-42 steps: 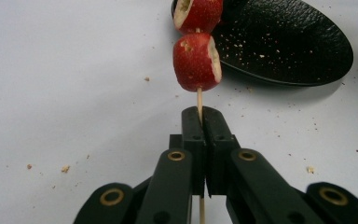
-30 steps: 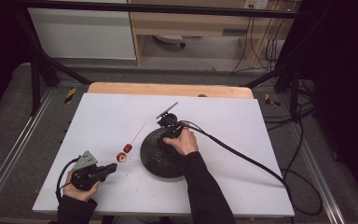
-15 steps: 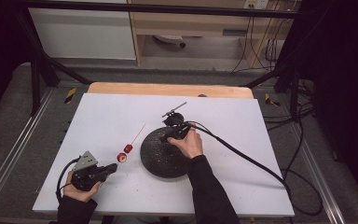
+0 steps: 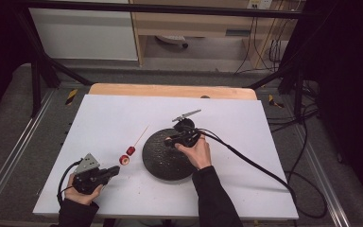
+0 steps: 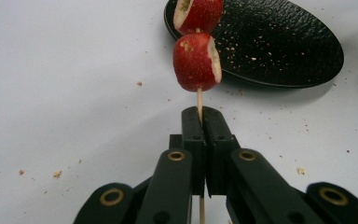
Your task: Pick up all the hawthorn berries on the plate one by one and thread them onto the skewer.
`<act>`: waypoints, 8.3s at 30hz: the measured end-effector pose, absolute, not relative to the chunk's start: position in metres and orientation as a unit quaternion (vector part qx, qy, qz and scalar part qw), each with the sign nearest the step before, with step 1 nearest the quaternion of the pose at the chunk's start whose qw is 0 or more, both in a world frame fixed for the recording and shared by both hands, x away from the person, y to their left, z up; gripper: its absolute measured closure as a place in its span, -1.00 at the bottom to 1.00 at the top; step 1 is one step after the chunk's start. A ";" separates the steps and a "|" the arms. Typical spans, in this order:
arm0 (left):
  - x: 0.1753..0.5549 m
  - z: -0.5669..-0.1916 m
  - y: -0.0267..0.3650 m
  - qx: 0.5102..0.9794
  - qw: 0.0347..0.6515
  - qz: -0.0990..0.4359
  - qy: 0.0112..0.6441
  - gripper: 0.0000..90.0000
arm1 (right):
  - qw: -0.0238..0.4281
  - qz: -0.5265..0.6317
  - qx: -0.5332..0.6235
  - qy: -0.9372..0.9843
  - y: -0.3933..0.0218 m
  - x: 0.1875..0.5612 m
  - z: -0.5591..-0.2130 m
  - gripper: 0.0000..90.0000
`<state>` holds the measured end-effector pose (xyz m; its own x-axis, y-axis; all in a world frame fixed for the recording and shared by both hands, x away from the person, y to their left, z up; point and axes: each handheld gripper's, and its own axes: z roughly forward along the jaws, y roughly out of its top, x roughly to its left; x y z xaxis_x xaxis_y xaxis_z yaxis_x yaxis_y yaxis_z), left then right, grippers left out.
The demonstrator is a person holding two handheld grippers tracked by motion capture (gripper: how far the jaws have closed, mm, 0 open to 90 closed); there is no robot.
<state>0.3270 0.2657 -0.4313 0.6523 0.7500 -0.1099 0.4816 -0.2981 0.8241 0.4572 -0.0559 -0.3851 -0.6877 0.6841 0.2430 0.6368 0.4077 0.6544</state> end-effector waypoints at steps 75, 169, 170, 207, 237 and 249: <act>0.309 -0.436 0.193 0.783 0.493 0.147 0.351 0.96 | 0.057 0.690 0.498 0.522 -0.114 0.414 -0.402 0.41; 0.305 -0.438 0.133 0.722 0.534 0.131 0.419 0.96 | 0.015 0.733 0.520 0.439 -0.107 0.406 -0.417 0.43; 0.306 -0.438 0.132 0.722 0.533 0.129 0.421 0.96 | 0.015 0.733 0.520 0.438 -0.106 0.405 -0.418 0.43; 0.329 -0.432 0.145 0.737 0.517 0.123 0.417 0.96 | 0.051 0.665 0.493 0.559 -0.116 0.396 -0.417 -0.16; 0.339 -0.425 0.167 0.779 0.474 0.105 0.397 0.96 | 0.118 0.434 0.405 0.796 -0.205 0.384 -0.442 -0.99; 0.356 -0.405 0.174 0.800 0.434 0.116 0.397 0.96 | 0.123 0.415 0.409 0.803 -0.238 0.370 -0.456 -0.99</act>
<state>0.3562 0.1739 -0.4047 0.6569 0.7370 -0.1589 0.5347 -0.3067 0.7874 0.3703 -0.2380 -0.4557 -0.6346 0.7596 0.1424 0.5558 0.3205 0.7670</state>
